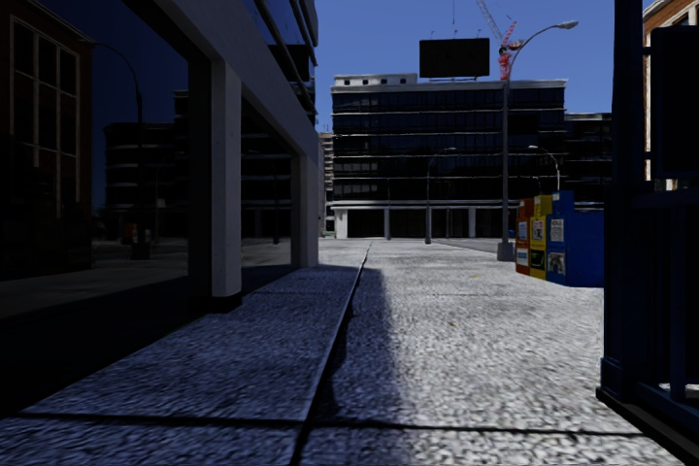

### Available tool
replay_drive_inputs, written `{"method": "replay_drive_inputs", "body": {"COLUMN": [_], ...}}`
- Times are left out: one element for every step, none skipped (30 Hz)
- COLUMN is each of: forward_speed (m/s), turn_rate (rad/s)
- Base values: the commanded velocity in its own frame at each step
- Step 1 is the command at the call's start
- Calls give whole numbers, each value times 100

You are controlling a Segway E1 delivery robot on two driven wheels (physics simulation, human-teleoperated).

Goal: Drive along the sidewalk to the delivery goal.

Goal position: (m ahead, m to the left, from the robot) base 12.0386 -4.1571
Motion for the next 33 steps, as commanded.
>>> {"method": "replay_drive_inputs", "body": {"forward_speed": [200,200,200,200,200,200,200,200,200,200,200,200,200,200,200,200,200,200,200,200,200,200,200,200,200,200,200,200,200,200,200,200,200], "turn_rate": [-24,-24,-24,-24,-24,-24,-24,-24,-24,-24,-24,-24,-24,-24,-24,-24,-24,-24,-24,-24,-24,-24,-24,-25,-25,-25,-25,-25,-25,-25,-25,-25,-25]}}
